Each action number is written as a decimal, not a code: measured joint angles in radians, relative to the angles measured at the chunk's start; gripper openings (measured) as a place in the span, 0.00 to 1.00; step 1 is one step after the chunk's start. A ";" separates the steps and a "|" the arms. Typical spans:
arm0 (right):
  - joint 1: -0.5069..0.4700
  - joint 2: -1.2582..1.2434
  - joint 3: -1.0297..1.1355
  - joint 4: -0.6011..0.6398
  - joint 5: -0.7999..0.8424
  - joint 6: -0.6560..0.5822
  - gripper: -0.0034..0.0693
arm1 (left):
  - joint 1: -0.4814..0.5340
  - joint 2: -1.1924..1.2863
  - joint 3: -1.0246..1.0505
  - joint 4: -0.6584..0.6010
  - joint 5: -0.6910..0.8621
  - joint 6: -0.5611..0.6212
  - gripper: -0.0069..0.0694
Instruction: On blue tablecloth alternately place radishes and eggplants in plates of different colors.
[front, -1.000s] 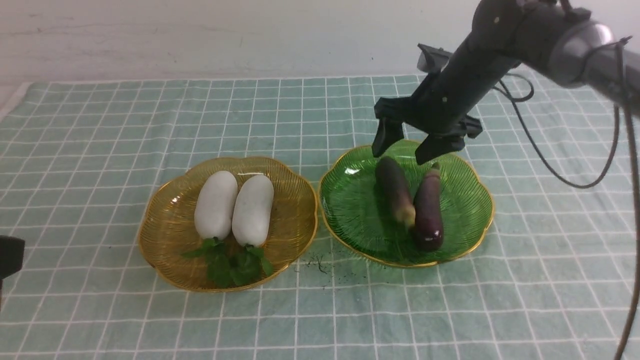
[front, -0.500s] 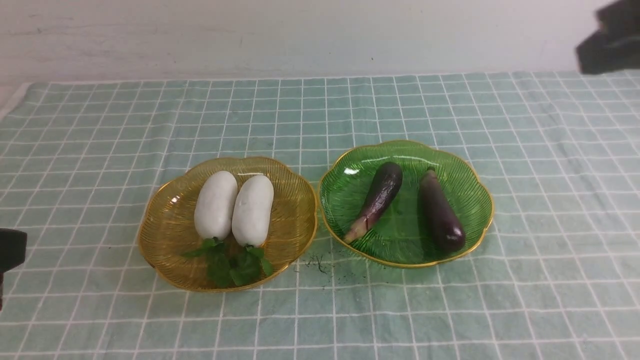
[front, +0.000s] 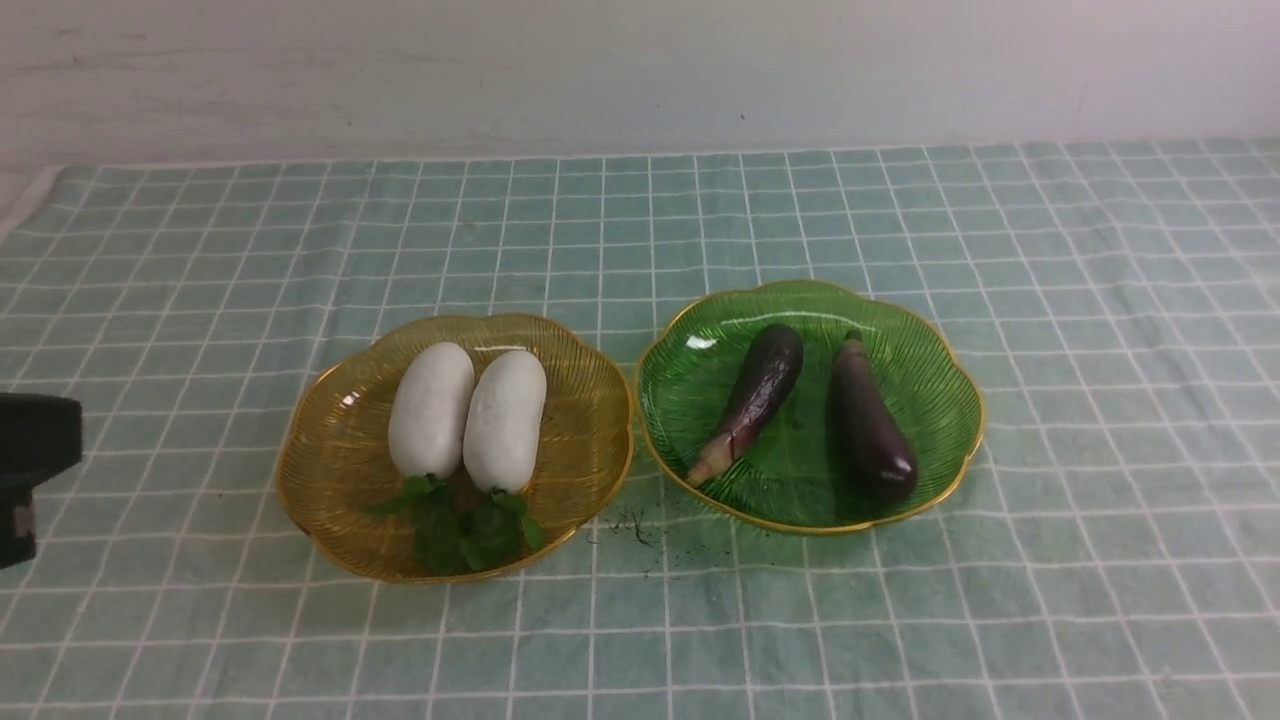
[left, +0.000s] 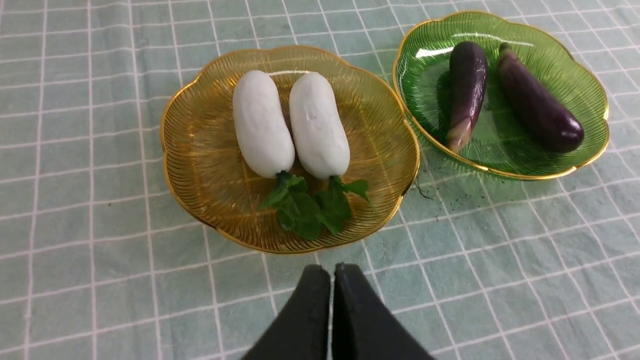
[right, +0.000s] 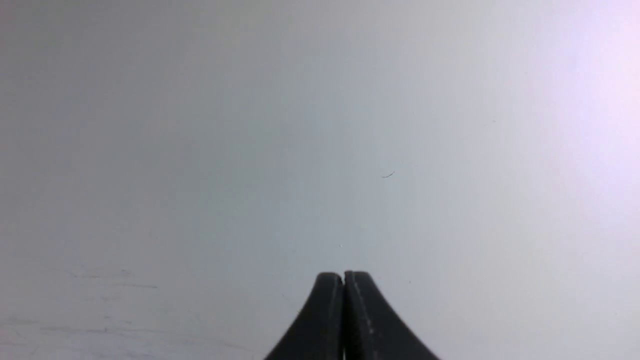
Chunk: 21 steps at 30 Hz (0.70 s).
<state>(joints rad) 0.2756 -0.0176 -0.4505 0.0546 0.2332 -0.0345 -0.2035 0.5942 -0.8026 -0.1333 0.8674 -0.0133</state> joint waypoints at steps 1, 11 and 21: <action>0.000 0.000 0.000 -0.002 0.000 0.000 0.03 | 0.000 -0.034 0.036 0.000 -0.026 0.000 0.08; 0.000 0.000 0.000 -0.002 0.021 0.000 0.03 | 0.000 -0.333 0.303 -0.053 -0.140 -0.001 0.08; 0.000 0.000 0.000 -0.005 0.025 0.000 0.03 | 0.000 -0.387 0.343 -0.063 -0.052 -0.001 0.08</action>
<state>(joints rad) 0.2756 -0.0176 -0.4505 0.0499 0.2586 -0.0345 -0.2035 0.2074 -0.4600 -0.1959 0.8156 -0.0144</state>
